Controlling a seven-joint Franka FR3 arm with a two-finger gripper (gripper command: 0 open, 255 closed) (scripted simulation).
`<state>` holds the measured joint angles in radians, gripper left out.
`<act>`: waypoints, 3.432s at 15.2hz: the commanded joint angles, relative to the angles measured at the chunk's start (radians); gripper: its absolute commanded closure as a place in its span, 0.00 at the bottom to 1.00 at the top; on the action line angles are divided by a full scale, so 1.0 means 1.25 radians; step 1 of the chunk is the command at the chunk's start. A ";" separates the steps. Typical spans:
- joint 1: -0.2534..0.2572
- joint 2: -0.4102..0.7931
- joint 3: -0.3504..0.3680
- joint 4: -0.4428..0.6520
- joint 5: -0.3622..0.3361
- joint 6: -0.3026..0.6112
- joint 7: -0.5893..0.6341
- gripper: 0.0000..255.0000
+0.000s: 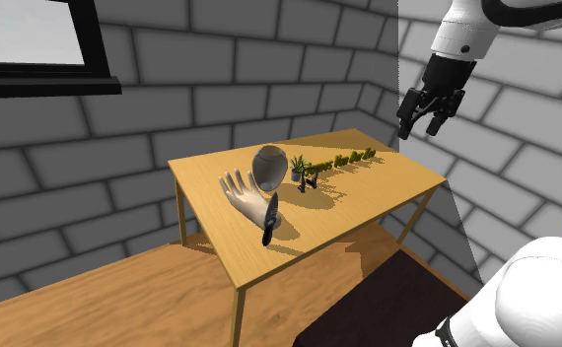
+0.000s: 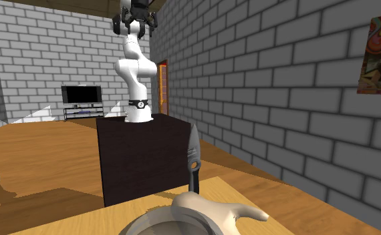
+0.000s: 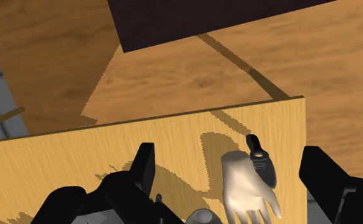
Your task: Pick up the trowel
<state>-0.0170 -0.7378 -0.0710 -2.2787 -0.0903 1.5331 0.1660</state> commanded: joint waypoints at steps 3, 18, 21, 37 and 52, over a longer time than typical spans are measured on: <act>0.005 0.050 -0.002 -0.003 0.006 0.038 0.002 0.00; 0.037 0.485 -0.013 0.094 0.067 0.260 -0.012 0.00; 0.041 0.579 -0.011 0.139 0.083 0.286 -0.018 0.00; 0.042 1.101 0.023 0.522 0.153 0.301 -0.041 0.00; 0.041 1.457 0.045 0.878 0.167 0.243 -0.036 0.00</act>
<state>0.0352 1.0721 -0.0150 -1.1877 0.1183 1.8318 0.1218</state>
